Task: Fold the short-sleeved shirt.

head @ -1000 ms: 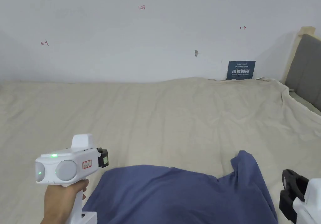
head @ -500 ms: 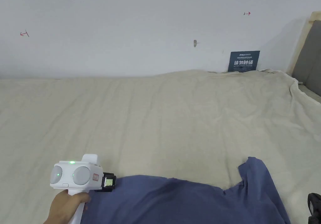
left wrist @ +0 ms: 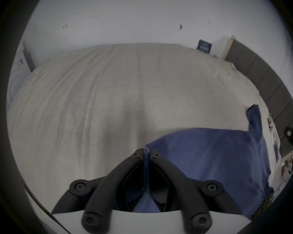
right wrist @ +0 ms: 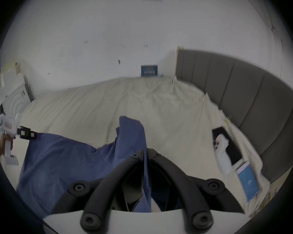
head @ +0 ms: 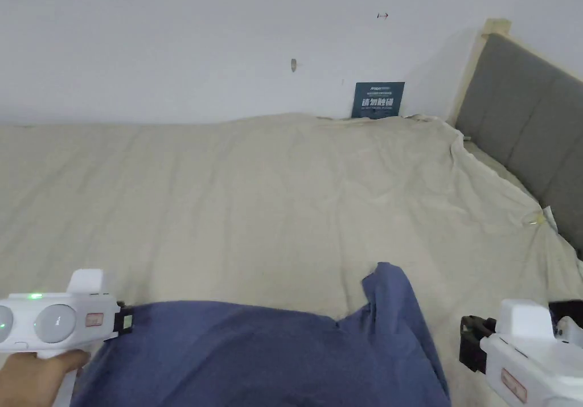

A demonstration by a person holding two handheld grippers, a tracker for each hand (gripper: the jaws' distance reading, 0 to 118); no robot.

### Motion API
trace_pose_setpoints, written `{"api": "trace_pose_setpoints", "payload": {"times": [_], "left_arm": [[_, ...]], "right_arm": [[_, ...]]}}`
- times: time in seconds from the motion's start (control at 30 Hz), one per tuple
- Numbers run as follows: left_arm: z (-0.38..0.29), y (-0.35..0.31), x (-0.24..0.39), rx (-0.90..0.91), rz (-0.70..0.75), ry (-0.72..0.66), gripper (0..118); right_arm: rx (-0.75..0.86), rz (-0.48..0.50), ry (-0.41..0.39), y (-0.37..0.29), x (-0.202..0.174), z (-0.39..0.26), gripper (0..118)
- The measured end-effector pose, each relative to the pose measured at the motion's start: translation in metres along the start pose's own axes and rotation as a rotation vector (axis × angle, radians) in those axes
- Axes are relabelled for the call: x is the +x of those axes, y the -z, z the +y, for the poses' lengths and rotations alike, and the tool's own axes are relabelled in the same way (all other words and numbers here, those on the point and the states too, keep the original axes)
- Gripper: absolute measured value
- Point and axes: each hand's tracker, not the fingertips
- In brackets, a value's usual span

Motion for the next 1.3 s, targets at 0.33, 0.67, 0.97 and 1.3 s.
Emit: {"api": "trace_pose_setpoints", "payload": {"times": [0.33, 0.67, 0.97, 1.3], "left_arm": [[0.000, -0.043, 0.009, 0.027, -0.012, 0.038, 3], [-0.002, -0.042, 0.010, 0.022, -0.030, 0.044, 3], [-0.008, -0.038, -0.001, 0.034, -0.038, 0.012, 3], [-0.019, -0.086, -0.023, 0.123, -0.024, -0.097, 3]], "right_arm": [[-0.193, -0.060, 0.059, 0.103, 0.011, -0.001, 64], [-0.326, -0.100, -0.027, 0.142, -0.005, -0.018, 41], [-0.276, -0.052, -0.061, 0.124, -0.005, -0.018, 0], [0.017, 0.019, -0.024, 0.019, 0.008, 0.031, 0]]}}
